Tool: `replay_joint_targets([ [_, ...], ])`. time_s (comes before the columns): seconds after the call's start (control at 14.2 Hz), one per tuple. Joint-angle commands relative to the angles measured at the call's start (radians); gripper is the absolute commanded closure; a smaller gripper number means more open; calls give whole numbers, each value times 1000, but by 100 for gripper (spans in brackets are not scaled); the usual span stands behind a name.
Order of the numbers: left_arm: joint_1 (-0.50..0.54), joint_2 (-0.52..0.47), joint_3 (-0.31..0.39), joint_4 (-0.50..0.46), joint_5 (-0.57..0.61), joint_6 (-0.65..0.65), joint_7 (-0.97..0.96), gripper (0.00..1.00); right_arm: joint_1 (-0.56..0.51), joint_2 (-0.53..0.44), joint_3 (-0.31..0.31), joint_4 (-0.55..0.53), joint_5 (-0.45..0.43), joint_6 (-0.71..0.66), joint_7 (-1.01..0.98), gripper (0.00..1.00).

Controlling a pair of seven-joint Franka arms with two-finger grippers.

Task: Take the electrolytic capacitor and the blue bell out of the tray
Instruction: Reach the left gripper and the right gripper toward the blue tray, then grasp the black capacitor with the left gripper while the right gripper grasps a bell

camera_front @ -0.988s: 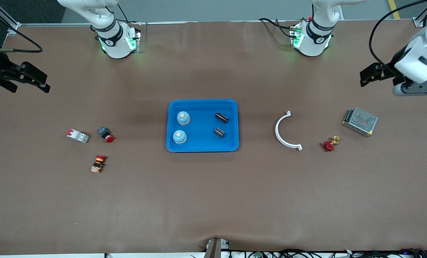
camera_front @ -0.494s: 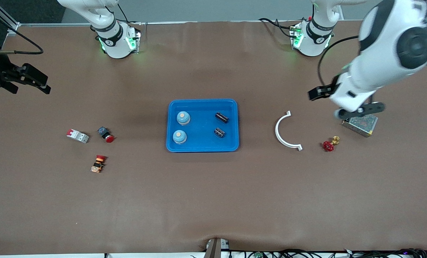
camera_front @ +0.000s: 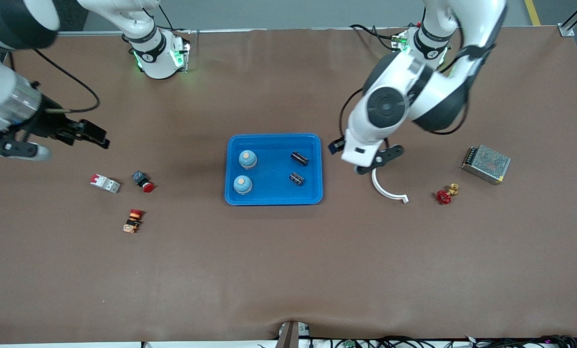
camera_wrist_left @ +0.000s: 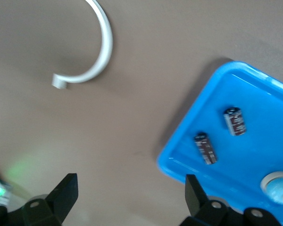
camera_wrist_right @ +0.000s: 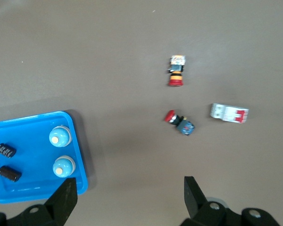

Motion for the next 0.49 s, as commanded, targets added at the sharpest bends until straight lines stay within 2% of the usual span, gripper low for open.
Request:
replay_joint_targets([
  [0.0, -53, 83, 2, 14, 36, 88, -164, 6, 80, -48, 1, -158, 0, 132, 144, 0],
  [0.14, -94, 143, 4, 14, 50, 166, -279, 12, 151, -29, 1, -212, -3, 214, 237, 0],
  [0.42, -146, 247, 7, 11, 70, 309, -468, 25, 281, 80, 0, -223, -25, 315, 400, 0],
])
